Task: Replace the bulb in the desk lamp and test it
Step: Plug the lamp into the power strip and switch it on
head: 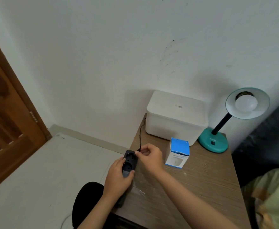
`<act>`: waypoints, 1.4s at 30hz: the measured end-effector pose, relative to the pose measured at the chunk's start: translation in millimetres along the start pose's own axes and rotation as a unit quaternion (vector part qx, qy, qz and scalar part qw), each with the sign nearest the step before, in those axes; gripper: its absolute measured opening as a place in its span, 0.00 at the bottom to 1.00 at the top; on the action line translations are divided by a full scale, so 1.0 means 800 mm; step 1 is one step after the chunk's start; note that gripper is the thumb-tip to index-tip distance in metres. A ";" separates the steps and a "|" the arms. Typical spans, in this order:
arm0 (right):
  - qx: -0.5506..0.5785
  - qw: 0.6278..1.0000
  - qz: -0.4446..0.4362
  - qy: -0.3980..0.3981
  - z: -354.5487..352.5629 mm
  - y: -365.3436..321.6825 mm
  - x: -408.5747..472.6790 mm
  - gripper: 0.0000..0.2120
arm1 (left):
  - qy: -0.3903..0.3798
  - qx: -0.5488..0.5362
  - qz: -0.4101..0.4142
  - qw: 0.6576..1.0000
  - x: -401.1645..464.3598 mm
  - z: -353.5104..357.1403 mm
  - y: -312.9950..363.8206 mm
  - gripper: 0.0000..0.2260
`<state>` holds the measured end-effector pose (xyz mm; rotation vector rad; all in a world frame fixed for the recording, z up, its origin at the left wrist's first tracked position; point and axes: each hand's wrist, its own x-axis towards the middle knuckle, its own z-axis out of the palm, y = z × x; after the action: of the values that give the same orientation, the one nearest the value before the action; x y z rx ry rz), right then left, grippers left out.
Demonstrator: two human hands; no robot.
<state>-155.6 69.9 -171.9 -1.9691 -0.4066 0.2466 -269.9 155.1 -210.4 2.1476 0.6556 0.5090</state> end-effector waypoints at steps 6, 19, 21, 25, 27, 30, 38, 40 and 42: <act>-0.028 0.999 0.006 -0.025 0.011 0.005 -0.004 0.06 | 0.010 -0.016 0.000 1.000 0.001 -0.001 -0.001 0.24; -0.133 0.991 -0.017 -0.029 0.021 -0.012 -0.003 0.04 | 0.013 -0.026 0.001 1.000 0.002 -0.001 -0.001 0.24; -0.139 0.990 -0.013 -0.026 0.024 -0.013 -0.003 0.03 | 0.013 -0.023 -0.002 1.000 0.002 -0.001 -0.001 0.25; -0.153 0.988 -0.009 -0.025 0.025 -0.014 -0.005 0.04 | 0.015 -0.020 -0.002 1.000 0.001 -0.002 -0.001 0.25; -0.152 0.988 -0.005 -0.023 0.026 -0.015 -0.006 0.04 | 0.015 -0.019 -0.001 1.000 0.001 -0.001 0.000 0.25; -0.143 0.990 -0.005 -0.019 0.026 -0.014 -0.006 0.04 | 0.015 -0.021 -0.001 1.000 0.002 -0.001 0.000 0.25; -0.109 0.994 -0.023 -0.019 0.020 -0.006 -0.001 0.06 | 0.019 -0.024 -0.005 1.000 0.001 -0.001 -0.002 0.25; -0.100 0.994 -0.024 -0.023 0.019 -0.004 -0.001 0.06 | 0.018 -0.023 -0.004 1.000 0.001 -0.001 -0.002 0.25; -0.099 0.994 -0.028 -0.029 0.018 -0.003 -0.001 0.06 | 0.017 -0.022 -0.003 1.000 0.002 -0.002 -0.001 0.25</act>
<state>-161.7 82.6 -175.7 -2.1449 -0.5422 0.2358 -269.9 157.1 -210.3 2.0996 0.6635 0.5529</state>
